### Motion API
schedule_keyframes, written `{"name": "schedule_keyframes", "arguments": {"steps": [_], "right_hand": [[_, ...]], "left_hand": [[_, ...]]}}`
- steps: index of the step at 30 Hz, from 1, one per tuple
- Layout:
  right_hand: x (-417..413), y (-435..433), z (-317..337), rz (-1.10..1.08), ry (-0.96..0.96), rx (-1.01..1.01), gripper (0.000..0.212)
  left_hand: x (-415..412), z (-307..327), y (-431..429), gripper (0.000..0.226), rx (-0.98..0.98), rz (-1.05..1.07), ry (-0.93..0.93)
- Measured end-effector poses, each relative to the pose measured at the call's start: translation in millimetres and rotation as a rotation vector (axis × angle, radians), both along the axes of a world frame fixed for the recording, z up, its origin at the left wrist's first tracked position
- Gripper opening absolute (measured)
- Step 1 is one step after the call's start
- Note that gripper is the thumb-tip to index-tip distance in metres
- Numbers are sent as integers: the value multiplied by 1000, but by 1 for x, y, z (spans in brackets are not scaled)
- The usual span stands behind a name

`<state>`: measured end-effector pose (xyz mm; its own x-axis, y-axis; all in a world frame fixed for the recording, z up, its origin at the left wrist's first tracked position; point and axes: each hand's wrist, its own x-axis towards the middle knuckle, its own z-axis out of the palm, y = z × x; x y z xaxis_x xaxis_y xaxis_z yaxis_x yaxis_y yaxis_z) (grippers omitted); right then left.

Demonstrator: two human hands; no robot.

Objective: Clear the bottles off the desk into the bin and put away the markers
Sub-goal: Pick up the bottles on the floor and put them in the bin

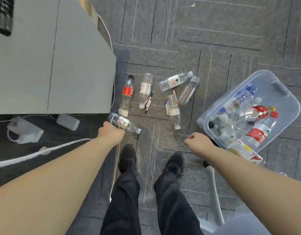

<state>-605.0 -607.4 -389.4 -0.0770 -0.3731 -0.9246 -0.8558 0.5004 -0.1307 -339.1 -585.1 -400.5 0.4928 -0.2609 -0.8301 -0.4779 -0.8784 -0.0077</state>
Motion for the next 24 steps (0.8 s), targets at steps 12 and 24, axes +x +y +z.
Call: {"name": "schedule_keyframes", "arguments": {"steps": [12,24], "right_hand": [[121,-54,-238,250,-29,-108,31],[212,-126,-359,-150,-42,-416,78]], "left_hand": [[33,-260,2,37,-6,146,57],[12,-357,23,70,-270,641,-99]]}}
